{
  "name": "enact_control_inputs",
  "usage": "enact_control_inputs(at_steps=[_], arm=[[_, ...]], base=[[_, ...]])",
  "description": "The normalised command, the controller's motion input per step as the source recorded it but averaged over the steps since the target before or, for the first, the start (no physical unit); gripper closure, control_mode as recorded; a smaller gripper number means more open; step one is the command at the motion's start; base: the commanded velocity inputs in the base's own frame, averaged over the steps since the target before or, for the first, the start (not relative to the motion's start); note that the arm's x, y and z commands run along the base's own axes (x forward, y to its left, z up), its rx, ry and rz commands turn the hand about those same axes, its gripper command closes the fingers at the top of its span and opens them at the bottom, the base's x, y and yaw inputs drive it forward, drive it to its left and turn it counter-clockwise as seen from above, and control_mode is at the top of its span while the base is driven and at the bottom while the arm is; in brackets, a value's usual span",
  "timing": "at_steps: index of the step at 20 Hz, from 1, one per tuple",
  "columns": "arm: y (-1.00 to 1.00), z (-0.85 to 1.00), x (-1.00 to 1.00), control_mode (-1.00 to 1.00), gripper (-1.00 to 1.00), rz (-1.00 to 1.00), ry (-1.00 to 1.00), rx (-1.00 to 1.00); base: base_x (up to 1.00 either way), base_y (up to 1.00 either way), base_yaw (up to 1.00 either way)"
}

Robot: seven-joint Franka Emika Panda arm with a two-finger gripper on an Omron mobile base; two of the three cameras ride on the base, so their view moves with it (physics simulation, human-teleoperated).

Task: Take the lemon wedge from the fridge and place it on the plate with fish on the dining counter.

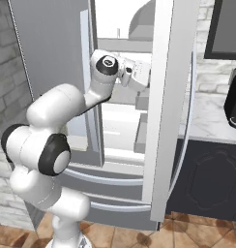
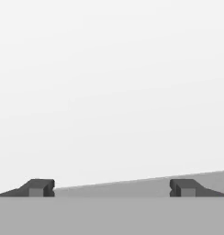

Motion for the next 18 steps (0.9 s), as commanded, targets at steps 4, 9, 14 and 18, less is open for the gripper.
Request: enact_control_inputs(at_steps=[4, 9, 14, 18], arm=[[1.00, 0.00, -0.23, -1.00, -1.00, 0.40, 0.02, -0.16], [1.00, -0.04, -0.39, -1.00, -1.00, 0.43, -0.03, -0.22], [0.60, 0.10, -0.50, -1.00, -1.00, 0.11, -0.19, -0.27], [0.00, 0.00, 0.03, -1.00, -1.00, 0.00, 0.02, 0.01]], base=[[0.00, 0.00, 0.00], [0.00, 0.00, 0.00], [0.00, 0.00, 0.00], [0.00, 0.00, 0.00]])
